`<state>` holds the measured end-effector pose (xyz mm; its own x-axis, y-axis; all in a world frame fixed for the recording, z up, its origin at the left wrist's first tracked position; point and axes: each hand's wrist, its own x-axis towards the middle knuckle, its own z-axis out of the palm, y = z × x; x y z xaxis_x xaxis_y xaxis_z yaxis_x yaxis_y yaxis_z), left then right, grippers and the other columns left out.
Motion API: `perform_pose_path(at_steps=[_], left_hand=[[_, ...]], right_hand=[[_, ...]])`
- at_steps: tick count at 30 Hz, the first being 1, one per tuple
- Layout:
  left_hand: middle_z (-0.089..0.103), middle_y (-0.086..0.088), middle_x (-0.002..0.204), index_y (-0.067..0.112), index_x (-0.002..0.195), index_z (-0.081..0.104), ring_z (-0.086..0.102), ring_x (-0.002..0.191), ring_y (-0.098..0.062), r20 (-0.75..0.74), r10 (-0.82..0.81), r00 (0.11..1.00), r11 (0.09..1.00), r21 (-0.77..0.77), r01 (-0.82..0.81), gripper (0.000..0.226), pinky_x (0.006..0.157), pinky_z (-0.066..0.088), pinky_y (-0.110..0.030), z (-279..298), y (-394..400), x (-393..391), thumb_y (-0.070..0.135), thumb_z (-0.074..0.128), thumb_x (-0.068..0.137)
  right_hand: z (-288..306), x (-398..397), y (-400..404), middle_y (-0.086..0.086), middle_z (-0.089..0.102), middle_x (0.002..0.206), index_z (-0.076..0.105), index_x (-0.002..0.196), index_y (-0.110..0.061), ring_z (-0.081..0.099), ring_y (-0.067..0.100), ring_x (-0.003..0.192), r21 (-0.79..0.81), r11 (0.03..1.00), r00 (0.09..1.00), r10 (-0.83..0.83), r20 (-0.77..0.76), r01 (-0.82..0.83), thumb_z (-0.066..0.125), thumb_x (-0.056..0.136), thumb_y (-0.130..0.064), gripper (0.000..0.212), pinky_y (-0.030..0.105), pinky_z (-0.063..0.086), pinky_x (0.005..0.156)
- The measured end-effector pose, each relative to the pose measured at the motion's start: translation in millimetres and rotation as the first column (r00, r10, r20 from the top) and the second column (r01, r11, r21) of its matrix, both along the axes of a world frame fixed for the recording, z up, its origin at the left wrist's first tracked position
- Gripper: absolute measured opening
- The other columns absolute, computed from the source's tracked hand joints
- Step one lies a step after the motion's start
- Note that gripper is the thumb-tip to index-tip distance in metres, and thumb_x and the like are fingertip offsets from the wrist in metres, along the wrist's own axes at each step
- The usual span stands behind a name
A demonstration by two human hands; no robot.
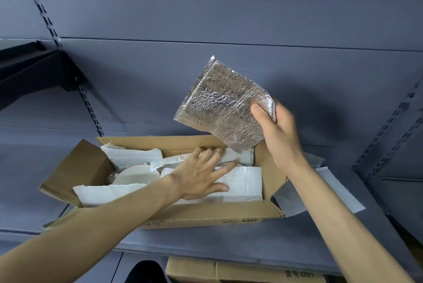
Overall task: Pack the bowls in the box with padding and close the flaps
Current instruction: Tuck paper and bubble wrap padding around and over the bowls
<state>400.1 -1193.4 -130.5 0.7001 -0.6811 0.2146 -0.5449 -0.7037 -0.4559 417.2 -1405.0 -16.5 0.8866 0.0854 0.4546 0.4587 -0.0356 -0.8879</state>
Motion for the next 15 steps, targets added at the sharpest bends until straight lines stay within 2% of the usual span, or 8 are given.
perform_pose_path(at_steps=[2,6,8,11,15], left_hand=[[0.037,-0.029,0.151,0.017,0.16,0.017,0.051,0.113,-0.039,-0.016,0.042,0.999,0.999,-0.03,-0.042,0.076,0.092,0.044,-0.052,-5.9,-8.7,2.4,0.067,0.018,0.102],[0.038,-0.026,0.152,0.013,0.15,0.037,0.05,0.113,-0.036,-0.034,0.092,0.995,0.992,-0.082,-0.095,0.072,0.085,0.046,-0.049,-11.9,-15.3,4.0,0.065,0.02,0.103],[0.04,-0.023,0.151,0.013,0.144,0.043,0.049,0.112,-0.034,-0.048,0.106,0.993,0.989,-0.1,-0.11,0.069,0.081,0.046,-0.047,-13.8,-14.5,4.0,0.065,0.02,0.103],[0.042,-0.022,0.148,0.014,0.143,0.043,0.051,0.111,-0.034,-0.091,0.133,0.987,0.987,-0.083,-0.14,0.07,0.081,0.045,-0.046,-18.4,-15.4,2.8,0.065,0.018,0.103],[0.051,-0.021,0.14,0.015,0.153,0.036,0.053,0.103,-0.033,-0.082,0.159,0.984,0.983,-0.079,-0.166,0.072,0.081,0.043,-0.045,-19.2,-15.9,0.4,0.063,0.016,0.103]], right_hand=[[1.0,0.4,-2.6,0.021,0.068,0.103,0.069,0.105,-0.014,0.061,0.018,0.09,0.002,1.0,1.0,-0.013,0.003,0.013,0.063,0.098,-0.035,0.022,0.06,0.052,0.088],[2.9,0.3,-6.8,0.014,0.071,0.104,0.07,0.107,-0.018,0.065,0.016,0.093,-0.016,1.0,1.0,-0.019,0.016,0.02,0.062,0.099,-0.034,0.02,0.056,0.054,0.09],[3.1,0.6,-7.7,0.019,0.068,0.102,0.068,0.105,-0.013,0.062,0.016,0.089,-0.028,0.999,1.0,-0.024,0.017,0.024,0.062,0.099,-0.035,0.023,0.056,0.054,0.087],[1.7,1.0,-6.3,0.032,0.06,0.104,0.063,0.105,-0.004,0.056,0.02,0.087,-0.035,0.999,1.0,-0.02,-0.003,0.02,0.062,0.098,-0.036,0.033,0.061,0.051,0.085],[-1.6,0.8,-3.3,0.027,0.064,0.105,0.067,0.106,-0.008,0.059,0.02,0.09,-0.022,1.0,1.0,-0.012,-0.008,0.011,0.063,0.098,-0.034,0.027,0.061,0.051,0.089]])
